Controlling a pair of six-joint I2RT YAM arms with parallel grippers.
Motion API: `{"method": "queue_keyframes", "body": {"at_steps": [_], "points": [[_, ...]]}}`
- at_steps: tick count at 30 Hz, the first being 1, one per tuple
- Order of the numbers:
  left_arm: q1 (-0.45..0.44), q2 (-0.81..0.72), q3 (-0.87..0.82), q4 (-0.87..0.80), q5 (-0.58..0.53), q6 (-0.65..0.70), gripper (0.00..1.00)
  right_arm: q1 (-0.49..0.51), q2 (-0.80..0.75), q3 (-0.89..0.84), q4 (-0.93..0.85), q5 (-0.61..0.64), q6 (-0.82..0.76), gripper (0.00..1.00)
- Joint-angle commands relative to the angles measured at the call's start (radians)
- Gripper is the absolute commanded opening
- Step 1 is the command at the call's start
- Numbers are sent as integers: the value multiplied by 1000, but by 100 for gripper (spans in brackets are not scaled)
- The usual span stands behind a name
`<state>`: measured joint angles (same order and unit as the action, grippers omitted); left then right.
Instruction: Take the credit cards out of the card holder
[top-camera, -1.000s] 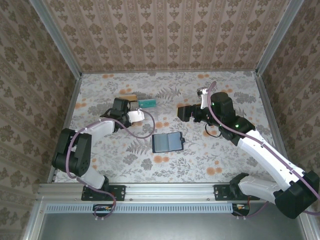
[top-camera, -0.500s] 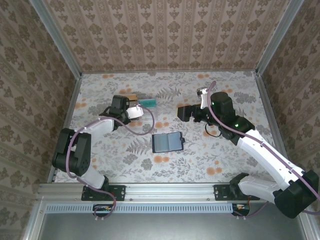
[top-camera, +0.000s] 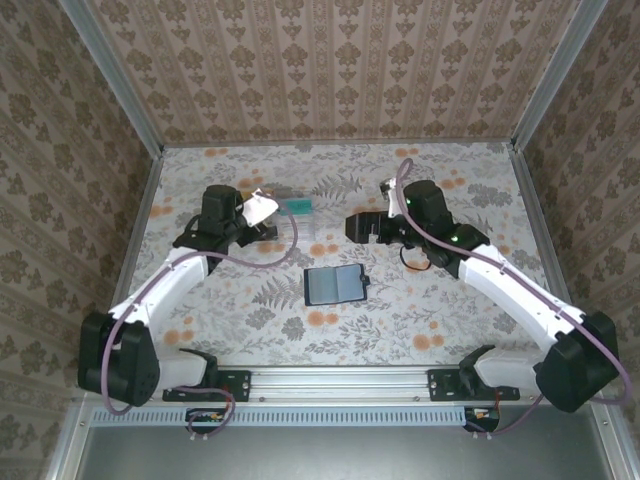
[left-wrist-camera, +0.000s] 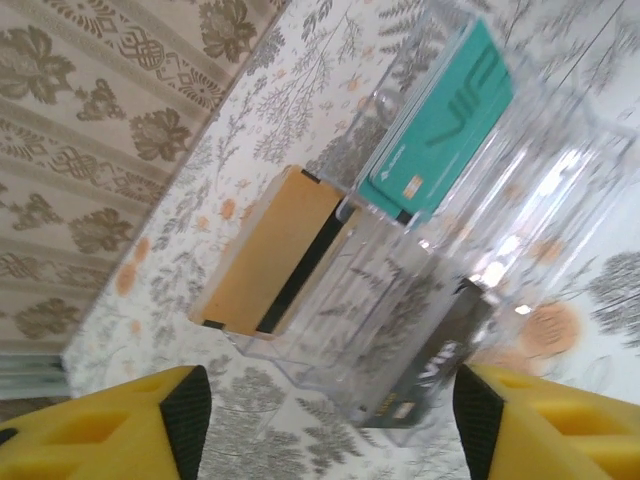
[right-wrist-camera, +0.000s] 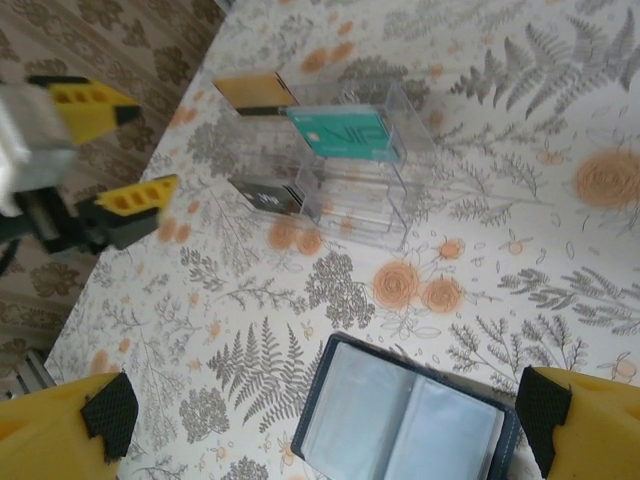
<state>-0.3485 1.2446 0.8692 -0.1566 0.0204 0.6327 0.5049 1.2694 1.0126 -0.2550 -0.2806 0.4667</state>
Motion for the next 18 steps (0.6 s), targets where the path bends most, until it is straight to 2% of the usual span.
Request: {"method": "queue_keyframes", "body": {"at_steps": [1,5,7,9,11,13,18], "points": [[-8,-40,66,-134,77,-296,69,37,53,52,-65,16,22,100],[-9,-48,133,-262,72,-589,65,80,114,67,-96,47,19,89],[-9,-52,147,-310,50,-710,60,97,153,77,-127,76,25,84],[-9,-61,144,-341,39,-819,56,108,188,78,-144,87,25,68],[-14,-77,116,-335,55,-910,53,112,220,71,-148,69,28,47],[-22,-85,87,-323,90,-982,51,119,249,59,-155,67,40,34],[-101,-73,4,-270,119,-1144,45,144,278,5,-153,119,64,25]]}}
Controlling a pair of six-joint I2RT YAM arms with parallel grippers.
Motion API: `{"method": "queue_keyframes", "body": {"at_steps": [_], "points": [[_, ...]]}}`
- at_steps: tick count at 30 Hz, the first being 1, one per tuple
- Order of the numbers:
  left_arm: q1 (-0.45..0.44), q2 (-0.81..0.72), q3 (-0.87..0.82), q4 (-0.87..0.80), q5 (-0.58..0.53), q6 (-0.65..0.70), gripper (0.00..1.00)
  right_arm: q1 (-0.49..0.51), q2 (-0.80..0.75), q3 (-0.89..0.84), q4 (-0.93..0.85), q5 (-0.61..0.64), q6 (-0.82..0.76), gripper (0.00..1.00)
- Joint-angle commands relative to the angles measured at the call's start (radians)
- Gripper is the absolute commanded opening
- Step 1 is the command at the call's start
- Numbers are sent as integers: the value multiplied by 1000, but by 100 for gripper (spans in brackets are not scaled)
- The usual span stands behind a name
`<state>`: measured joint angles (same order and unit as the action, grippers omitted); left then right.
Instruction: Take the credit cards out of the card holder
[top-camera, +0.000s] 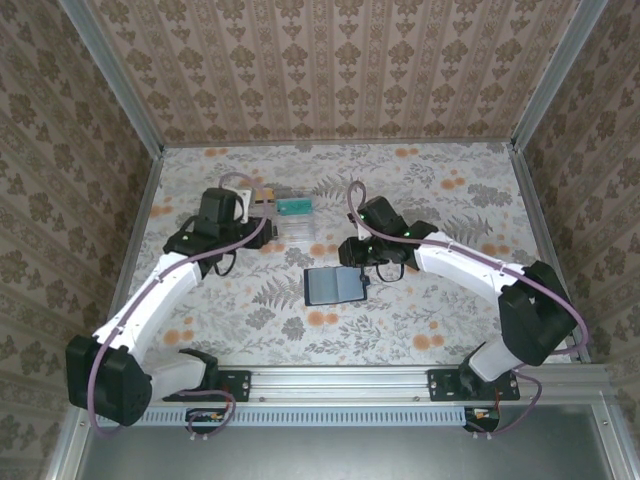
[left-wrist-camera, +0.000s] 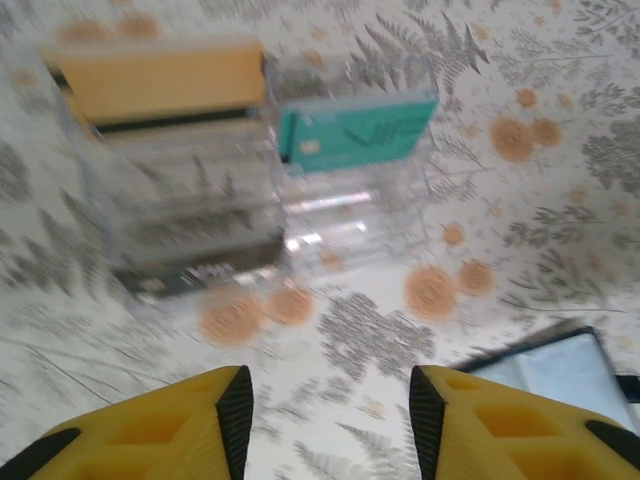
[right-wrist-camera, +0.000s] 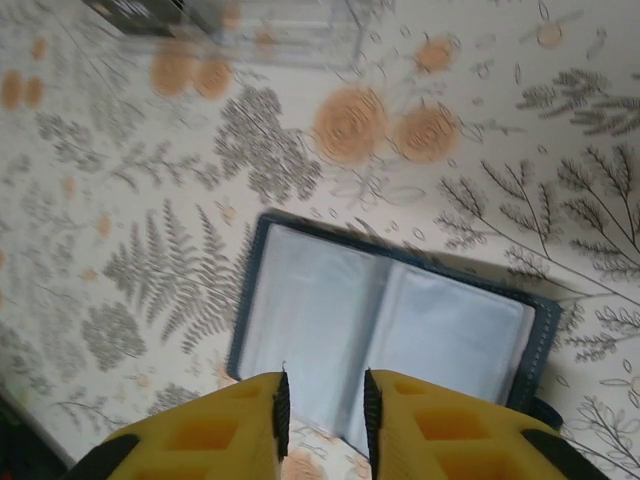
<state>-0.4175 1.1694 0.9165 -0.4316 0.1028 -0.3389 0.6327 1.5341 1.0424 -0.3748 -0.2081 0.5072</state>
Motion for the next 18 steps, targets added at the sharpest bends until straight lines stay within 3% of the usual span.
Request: {"method": "queue_keyframes", "body": {"at_steps": [1,5,11,18], "points": [[-66,10,-57,16,36,-199,44,19,18,-34,-36,51,25,22],[-132,52,-99,57,28,-316,39,32,44,-73,-46,71,33,15],[-215,102,-126,107,51,-391,38,45,43,-140,-61,159,54,20],[-246,157,-164,200,134,-472,38,62,52,-199,-14,154,80,19]]}}
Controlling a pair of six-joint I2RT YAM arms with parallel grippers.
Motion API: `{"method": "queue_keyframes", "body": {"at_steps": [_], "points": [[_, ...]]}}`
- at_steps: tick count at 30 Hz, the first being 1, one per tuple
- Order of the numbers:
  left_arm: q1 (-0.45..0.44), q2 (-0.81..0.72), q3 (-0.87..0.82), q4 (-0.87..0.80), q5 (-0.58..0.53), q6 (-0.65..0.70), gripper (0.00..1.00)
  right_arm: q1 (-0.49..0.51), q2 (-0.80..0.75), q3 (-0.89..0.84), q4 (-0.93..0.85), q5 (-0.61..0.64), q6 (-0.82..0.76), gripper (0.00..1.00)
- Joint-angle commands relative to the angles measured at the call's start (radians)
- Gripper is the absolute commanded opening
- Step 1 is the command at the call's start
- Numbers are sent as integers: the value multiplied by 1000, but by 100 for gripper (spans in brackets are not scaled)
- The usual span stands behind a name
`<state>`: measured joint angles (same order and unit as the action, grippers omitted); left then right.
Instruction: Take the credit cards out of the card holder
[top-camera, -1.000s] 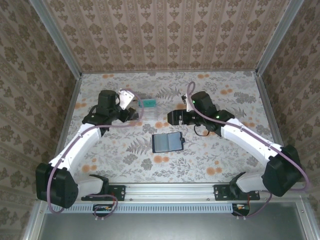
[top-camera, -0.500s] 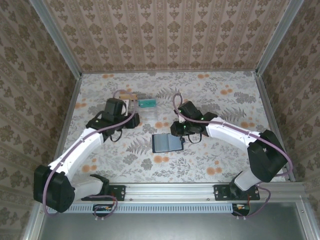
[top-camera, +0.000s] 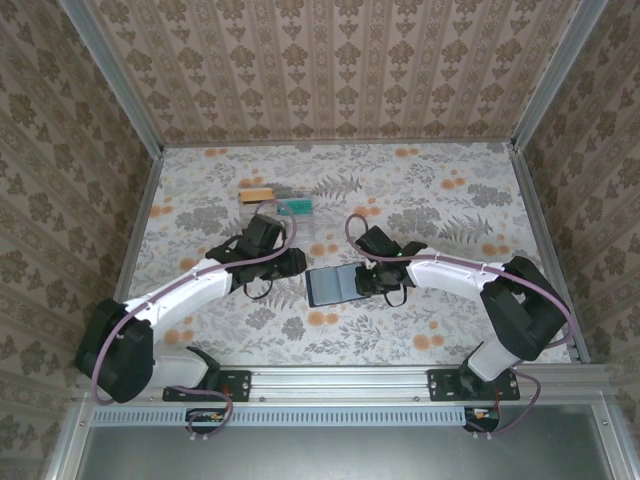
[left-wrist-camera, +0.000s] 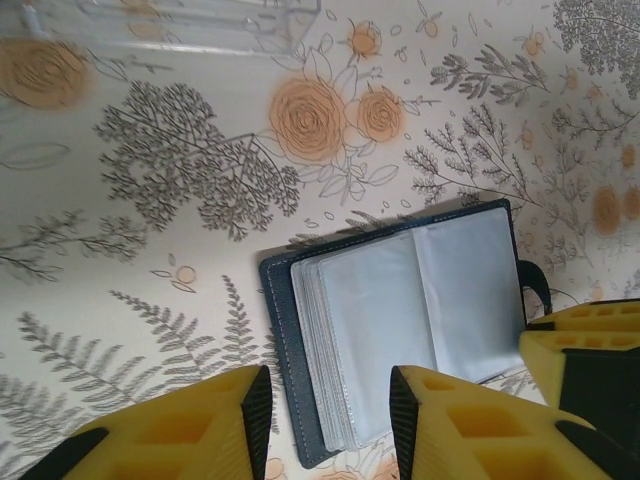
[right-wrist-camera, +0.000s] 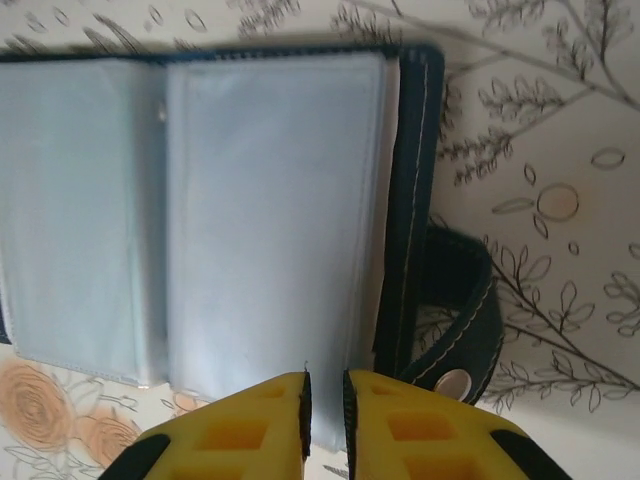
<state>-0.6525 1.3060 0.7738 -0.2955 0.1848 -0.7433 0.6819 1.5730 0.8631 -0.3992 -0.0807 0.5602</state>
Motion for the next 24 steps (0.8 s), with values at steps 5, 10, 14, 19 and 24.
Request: {"method": "queue_keyframes", "body": {"at_steps": [5,10,14,19,24], "points": [[-19,79,-37,117,104,-104,33,30,41,-15,36,11,41,14],[-27,120,-61,182,148,-136,32,49,52,-24,64,-4,74,13],[-33,160,-63,214,176,-148,32,54,53,-23,53,18,86,13],[-39,169,-57,208,166,-144,31,54,0,18,-29,67,78,24],[-45,168,-40,188,157,-127,31,53,-88,48,-101,121,86,37]]}}
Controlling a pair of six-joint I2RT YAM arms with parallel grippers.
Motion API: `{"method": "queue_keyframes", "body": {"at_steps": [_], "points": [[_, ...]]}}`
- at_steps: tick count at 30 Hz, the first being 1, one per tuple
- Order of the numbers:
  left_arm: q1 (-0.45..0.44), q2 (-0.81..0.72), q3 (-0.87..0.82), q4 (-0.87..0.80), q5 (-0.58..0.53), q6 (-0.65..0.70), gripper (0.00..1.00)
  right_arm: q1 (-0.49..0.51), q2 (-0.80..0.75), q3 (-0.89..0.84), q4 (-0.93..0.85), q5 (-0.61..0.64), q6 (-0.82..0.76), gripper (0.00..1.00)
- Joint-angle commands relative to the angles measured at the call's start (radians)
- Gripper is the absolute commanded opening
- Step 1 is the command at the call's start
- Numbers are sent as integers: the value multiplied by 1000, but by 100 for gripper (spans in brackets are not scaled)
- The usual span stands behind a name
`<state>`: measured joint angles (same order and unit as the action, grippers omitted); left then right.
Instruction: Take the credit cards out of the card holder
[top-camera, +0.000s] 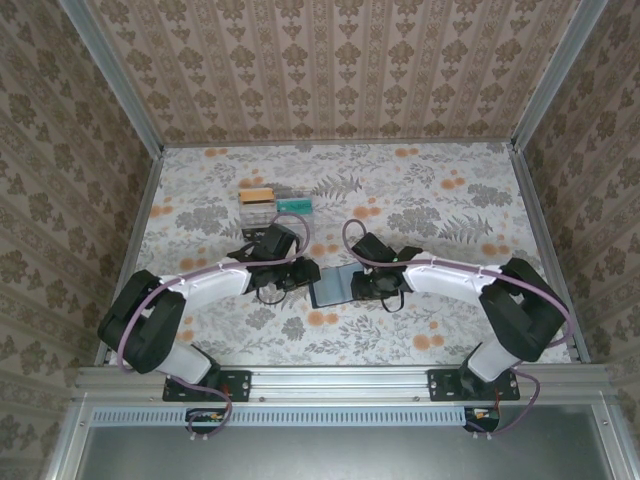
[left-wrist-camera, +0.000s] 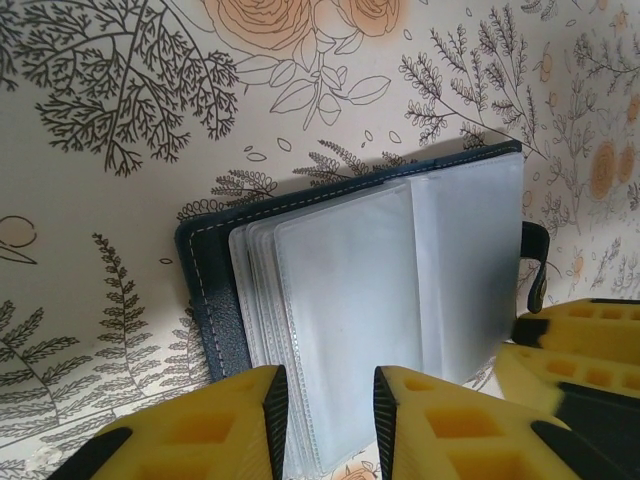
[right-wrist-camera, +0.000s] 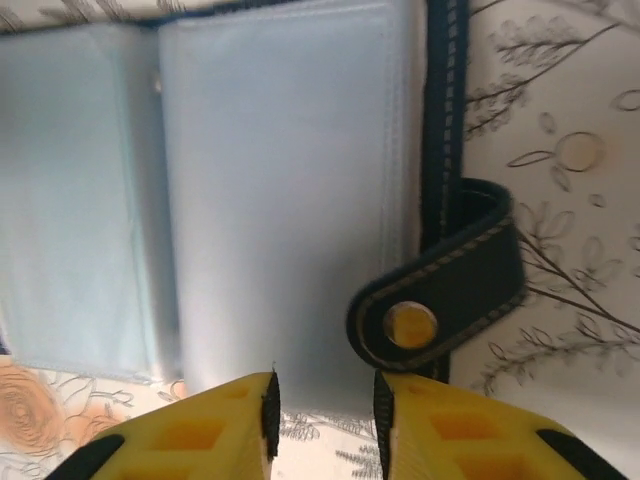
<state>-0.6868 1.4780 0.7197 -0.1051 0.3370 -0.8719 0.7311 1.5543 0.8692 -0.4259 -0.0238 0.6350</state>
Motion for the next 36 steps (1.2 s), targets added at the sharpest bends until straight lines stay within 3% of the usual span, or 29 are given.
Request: {"method": "queue_keyframes", "body": {"at_steps": [1,4,10,16,22,36], "points": [[-11,-3,20,-9,2,6,31,3,-81,42,-80,75,14,39],[-19,5,28,-16,1,10,32,-15,-96,29,-77,85,24,42],[-30,18,45,-33,-2,14,33,-70,-6,8,14,-34,10,43],[-31,20,43,-33,4,9,33,-71,62,3,51,-50,17,37],[-31,29,40,-29,14,4,33,-71,64,-46,99,-85,54,25],[-36,79,28,22,51,-19,33,-63,59,-68,109,-79,74,26]]}}
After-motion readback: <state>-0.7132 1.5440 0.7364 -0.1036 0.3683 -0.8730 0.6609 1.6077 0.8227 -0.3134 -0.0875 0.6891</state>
